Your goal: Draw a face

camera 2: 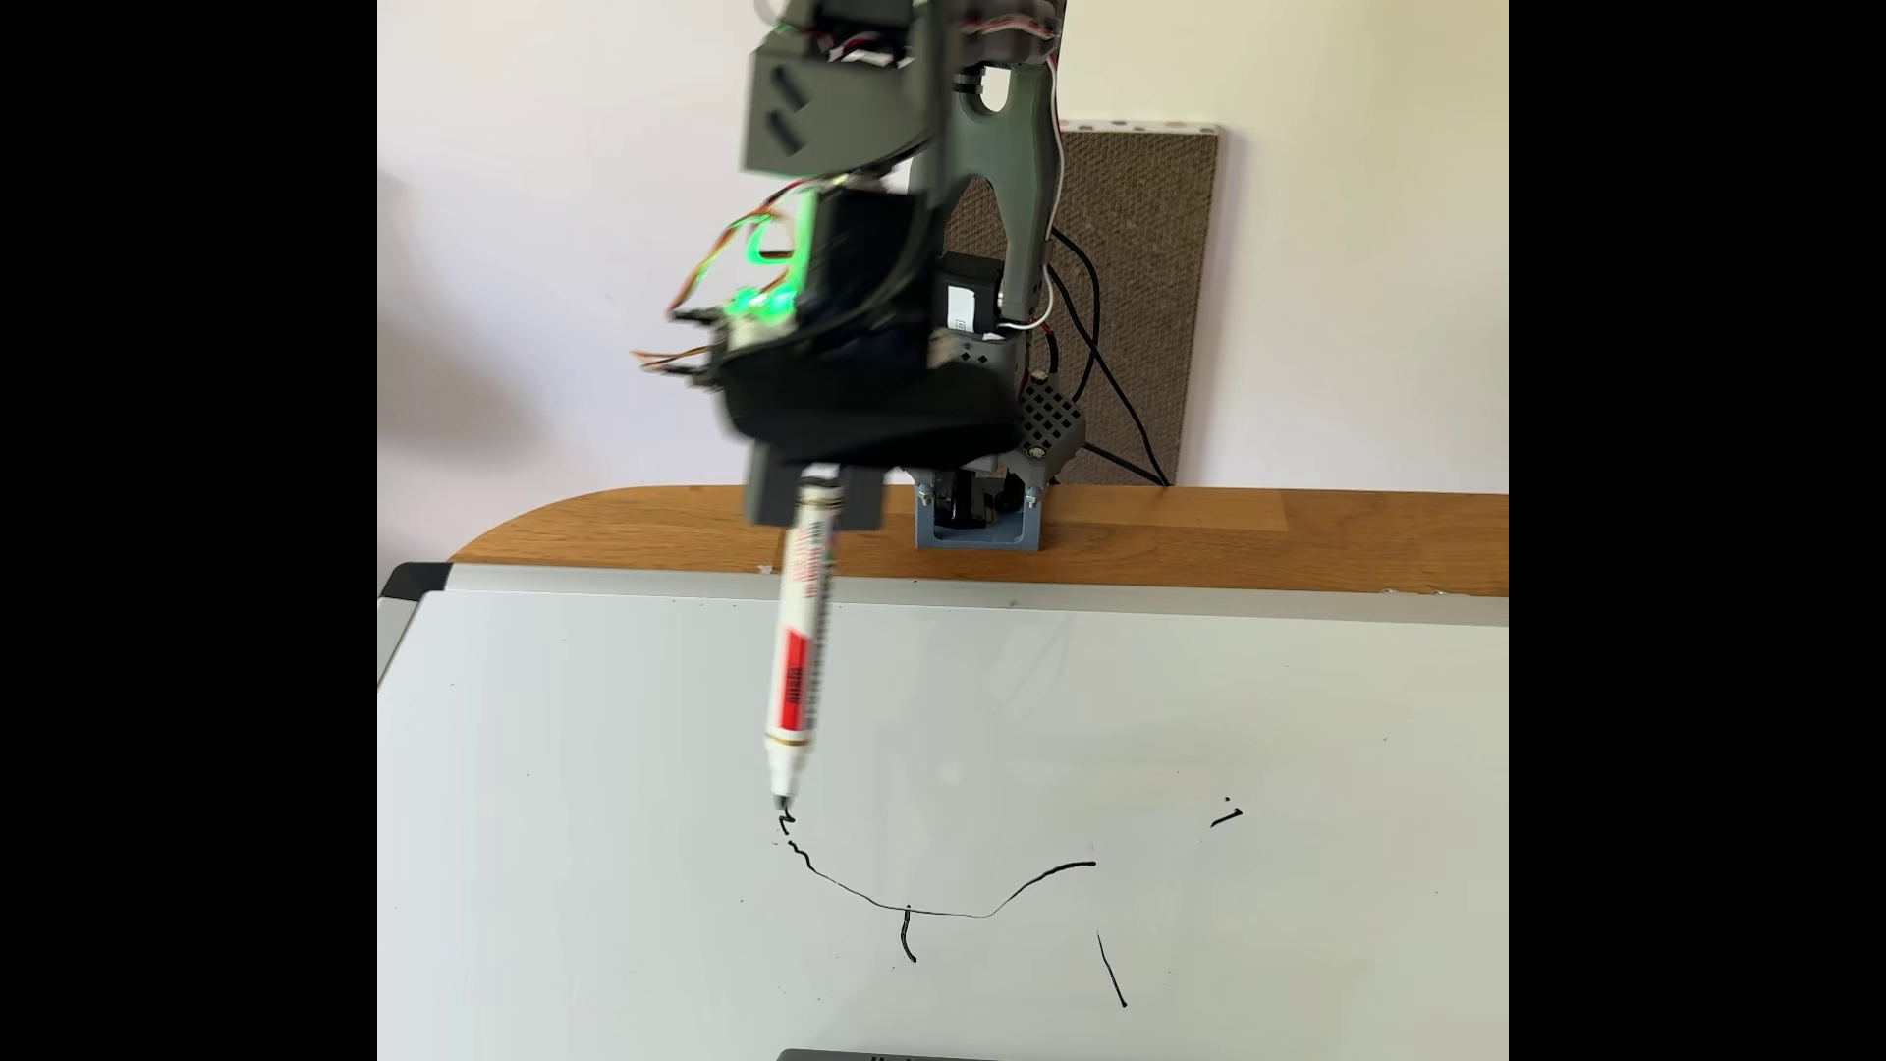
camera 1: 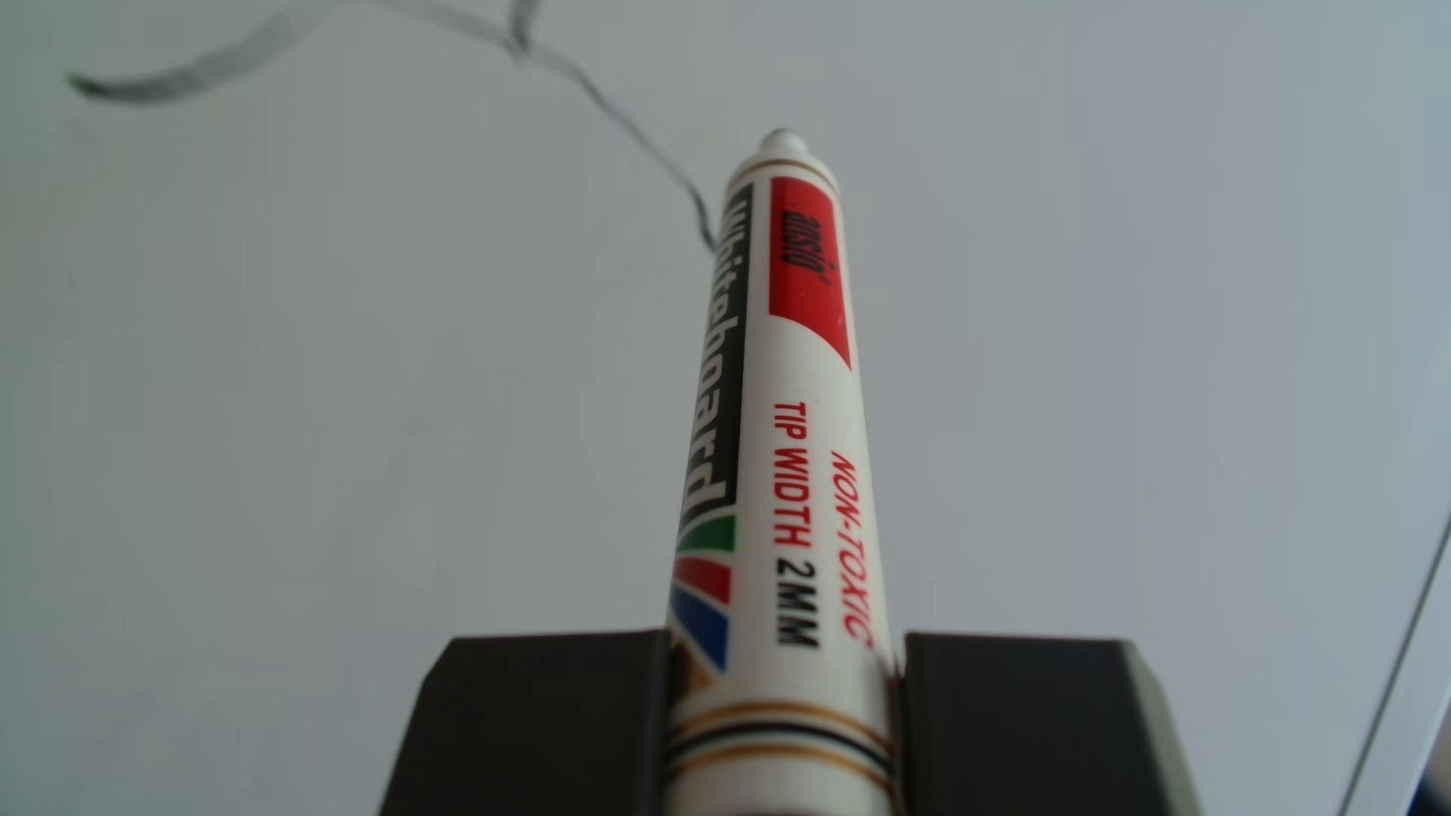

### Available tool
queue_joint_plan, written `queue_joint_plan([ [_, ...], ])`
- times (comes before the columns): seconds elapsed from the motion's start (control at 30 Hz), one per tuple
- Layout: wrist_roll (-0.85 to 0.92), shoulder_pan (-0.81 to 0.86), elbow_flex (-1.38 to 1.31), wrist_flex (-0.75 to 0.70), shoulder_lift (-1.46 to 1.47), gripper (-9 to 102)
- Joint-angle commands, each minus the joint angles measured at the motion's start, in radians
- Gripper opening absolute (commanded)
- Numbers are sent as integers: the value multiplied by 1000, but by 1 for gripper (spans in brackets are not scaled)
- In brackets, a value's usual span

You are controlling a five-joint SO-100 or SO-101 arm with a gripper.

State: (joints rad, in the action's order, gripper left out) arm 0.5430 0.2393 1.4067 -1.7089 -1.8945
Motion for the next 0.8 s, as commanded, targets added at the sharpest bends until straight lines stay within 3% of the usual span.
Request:
queue_joint_plan([
  [0.0, -64, -83, -74, -11, -152, -1],
  [0.2, -198, -209, -69, -17, -362, -1],
  [0.43, -230, -276, -69, -63, -555, -1],
  [0.77, -434, -362, -37, -103, -810, -1],
])
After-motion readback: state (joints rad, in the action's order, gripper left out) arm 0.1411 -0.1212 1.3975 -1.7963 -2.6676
